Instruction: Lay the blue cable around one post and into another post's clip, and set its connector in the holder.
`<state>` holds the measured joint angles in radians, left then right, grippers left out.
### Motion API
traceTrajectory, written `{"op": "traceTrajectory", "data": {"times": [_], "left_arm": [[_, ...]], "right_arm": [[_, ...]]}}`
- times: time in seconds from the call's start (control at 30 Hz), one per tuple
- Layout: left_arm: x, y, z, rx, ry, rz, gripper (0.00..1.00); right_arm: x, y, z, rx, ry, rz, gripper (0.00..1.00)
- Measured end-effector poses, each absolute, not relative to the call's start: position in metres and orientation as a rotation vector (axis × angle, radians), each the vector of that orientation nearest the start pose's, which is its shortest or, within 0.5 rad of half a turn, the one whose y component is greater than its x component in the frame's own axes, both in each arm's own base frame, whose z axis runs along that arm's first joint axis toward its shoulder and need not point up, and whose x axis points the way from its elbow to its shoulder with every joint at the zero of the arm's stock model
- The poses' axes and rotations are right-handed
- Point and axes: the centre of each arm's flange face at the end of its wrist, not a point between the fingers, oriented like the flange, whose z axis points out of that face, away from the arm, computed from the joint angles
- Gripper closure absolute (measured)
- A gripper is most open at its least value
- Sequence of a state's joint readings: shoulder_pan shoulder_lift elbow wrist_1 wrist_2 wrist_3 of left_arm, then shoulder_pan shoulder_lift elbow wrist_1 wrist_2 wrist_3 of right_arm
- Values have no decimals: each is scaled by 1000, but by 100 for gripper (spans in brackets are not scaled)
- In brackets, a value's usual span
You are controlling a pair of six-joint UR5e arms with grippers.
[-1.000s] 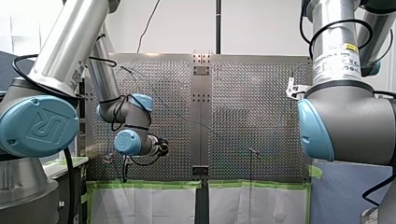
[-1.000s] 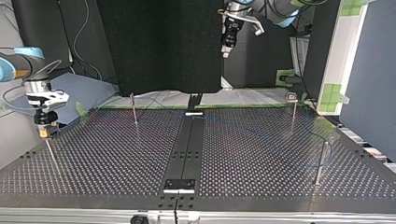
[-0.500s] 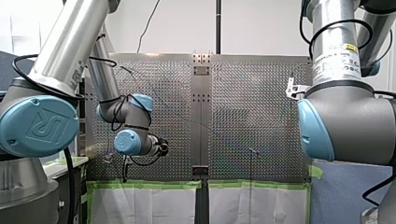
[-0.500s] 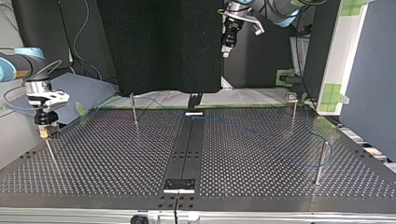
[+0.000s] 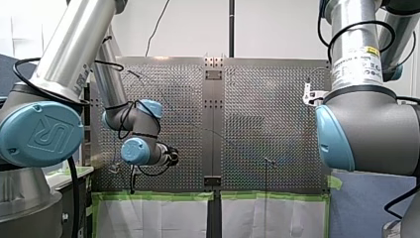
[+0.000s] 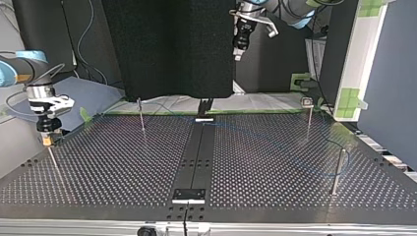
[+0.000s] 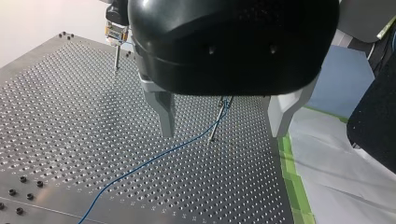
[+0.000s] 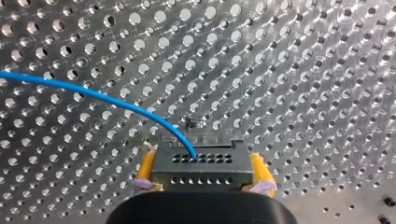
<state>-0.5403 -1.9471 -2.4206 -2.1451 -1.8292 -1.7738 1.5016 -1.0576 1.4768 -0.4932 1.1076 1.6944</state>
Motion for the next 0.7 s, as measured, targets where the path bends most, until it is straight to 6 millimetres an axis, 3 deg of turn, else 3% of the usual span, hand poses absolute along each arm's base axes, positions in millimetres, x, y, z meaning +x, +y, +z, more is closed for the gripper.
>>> {"op": "traceTrajectory", "data": {"times": [0.7], "left_arm": [[253, -278, 70, 119, 1798, -299, 0]], "right_arm": [[135, -675, 280, 1404, -1033, 1610, 100]]}}
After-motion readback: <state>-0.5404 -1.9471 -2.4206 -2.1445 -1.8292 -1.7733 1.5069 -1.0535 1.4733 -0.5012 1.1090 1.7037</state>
